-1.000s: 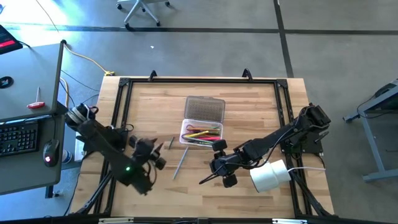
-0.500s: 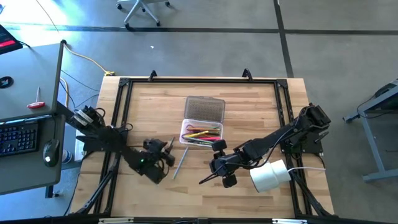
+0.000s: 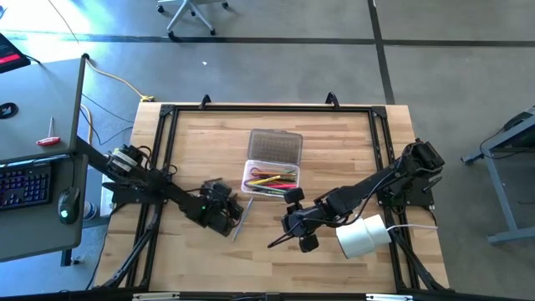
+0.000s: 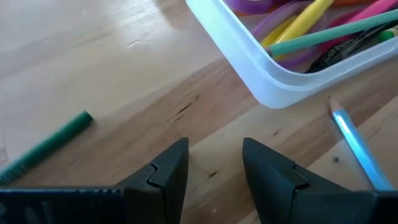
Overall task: Pick & place school supplies into a supply box
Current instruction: Put the dark green crayon into the black supply box
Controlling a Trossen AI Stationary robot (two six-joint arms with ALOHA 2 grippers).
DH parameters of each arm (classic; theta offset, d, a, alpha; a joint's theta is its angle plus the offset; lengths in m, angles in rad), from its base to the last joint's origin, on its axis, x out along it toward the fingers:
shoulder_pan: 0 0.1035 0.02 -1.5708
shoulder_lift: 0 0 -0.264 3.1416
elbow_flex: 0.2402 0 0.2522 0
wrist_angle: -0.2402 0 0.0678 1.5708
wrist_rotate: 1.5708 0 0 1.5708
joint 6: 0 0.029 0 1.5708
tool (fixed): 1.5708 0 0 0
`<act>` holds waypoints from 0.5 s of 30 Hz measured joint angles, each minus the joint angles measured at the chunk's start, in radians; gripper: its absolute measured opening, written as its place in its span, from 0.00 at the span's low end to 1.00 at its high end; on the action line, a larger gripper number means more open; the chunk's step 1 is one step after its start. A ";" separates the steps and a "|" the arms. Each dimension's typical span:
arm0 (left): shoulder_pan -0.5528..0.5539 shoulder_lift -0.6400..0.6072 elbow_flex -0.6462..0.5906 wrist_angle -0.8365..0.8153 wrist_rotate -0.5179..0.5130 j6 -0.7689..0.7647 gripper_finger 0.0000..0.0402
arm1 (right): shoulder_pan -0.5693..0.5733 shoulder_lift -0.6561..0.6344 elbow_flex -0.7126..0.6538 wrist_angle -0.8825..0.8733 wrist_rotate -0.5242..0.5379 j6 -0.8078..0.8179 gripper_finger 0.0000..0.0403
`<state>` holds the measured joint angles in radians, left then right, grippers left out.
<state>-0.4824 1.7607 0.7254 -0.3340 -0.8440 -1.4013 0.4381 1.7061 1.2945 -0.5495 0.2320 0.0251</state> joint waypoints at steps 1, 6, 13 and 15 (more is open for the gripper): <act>-0.003 0.000 0.000 0.000 -0.004 0.000 0.47 | 0.000 0.000 0.000 0.000 0.000 0.000 0.28; 0.000 -0.054 0.069 -0.203 -0.030 0.099 0.46 | 0.000 0.000 0.000 0.000 0.000 -0.002 0.28; 0.087 -0.232 0.146 -0.739 -0.017 0.100 0.40 | 0.000 0.000 0.000 0.009 0.000 -0.004 0.28; 0.133 -0.290 0.116 -0.756 0.034 0.174 0.40 | 0.000 0.000 0.000 0.013 0.000 -0.005 0.28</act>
<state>-0.3491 1.4708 0.8413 -1.0901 -0.8097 -1.2272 0.4381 1.7061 1.2945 -0.5364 0.2319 0.0202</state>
